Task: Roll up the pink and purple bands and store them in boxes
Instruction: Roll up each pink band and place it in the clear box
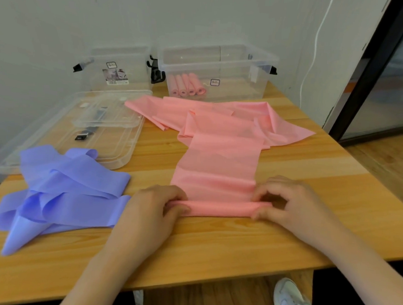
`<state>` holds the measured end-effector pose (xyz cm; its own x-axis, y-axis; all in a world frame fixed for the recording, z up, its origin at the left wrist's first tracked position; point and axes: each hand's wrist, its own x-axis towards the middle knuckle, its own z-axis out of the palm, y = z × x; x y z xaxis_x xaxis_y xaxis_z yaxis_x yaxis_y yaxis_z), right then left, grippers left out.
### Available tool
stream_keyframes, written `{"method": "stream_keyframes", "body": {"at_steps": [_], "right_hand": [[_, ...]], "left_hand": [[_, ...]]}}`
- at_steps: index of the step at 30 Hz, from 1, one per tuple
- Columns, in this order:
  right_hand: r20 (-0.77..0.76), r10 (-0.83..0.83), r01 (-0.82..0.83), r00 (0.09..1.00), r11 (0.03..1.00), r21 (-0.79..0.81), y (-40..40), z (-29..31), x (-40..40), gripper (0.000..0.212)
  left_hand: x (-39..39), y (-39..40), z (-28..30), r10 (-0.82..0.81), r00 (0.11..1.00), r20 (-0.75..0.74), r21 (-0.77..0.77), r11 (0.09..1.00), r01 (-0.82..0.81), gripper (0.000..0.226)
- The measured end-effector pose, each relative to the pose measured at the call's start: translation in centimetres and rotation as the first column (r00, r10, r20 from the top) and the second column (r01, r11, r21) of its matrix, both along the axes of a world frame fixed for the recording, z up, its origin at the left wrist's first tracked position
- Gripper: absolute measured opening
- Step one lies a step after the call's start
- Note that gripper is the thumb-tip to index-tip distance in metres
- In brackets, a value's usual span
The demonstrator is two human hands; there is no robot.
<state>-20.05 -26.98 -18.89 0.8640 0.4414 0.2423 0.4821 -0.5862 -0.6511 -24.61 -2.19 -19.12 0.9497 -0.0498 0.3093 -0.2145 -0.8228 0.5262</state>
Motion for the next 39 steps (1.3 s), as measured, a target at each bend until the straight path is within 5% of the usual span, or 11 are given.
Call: {"method": "stream_keyframes", "body": {"at_steps": [4, 15, 21, 28, 32, 36, 39], "right_hand": [[0.019, 0.020, -0.019, 1.000, 0.999, -0.037, 0.0, -0.1, 0.1, 0.013], [-0.059, 0.067, -0.071, 0.996, 0.996, -0.059, -0.7, 0.7, 0.0, 0.023], [-0.011, -0.030, 0.029, 0.999, 0.999, -0.044, -0.8, 0.1, -0.6, 0.010], [-0.166, -0.195, 0.239, 0.967, 0.920, 0.310, 1.7, -1.1, -2.8, 0.029], [-0.417, -0.211, 0.432, 0.884, 0.708, 0.558, 0.4, -1.6, -1.6, 0.026], [-0.423, -0.061, 0.315, 0.904, 0.764, 0.563, 1.5, -1.6, -2.3, 0.018], [-0.394, -0.025, 0.225, 0.919, 0.855, 0.468, 0.7, -1.0, -2.1, 0.034]], "left_hand": [[0.1, 0.2, -0.3, -0.089, 0.996, -0.008, 0.045, 0.995, 0.089, 0.030], [-0.1, -0.1, -0.1, -0.066, 0.998, -0.019, 0.025, 0.997, 0.067, 0.006], [-0.1, -0.8, -0.6, -0.137, 0.988, -0.065, -0.038, 0.990, 0.135, 0.026], [-1.5, -5.1, -1.1, -0.032, 0.998, -0.062, -0.411, 0.912, 0.004, 0.037], [-0.3, -3.6, -0.8, 0.056, 0.992, -0.116, -0.650, 0.751, -0.118, 0.040], [-0.9, -4.2, -1.0, -0.081, 0.989, -0.127, -0.420, 0.907, 0.021, 0.045], [-1.0, -3.7, -1.0, -0.104, 0.993, -0.054, -0.271, 0.959, 0.085, 0.048]]}}
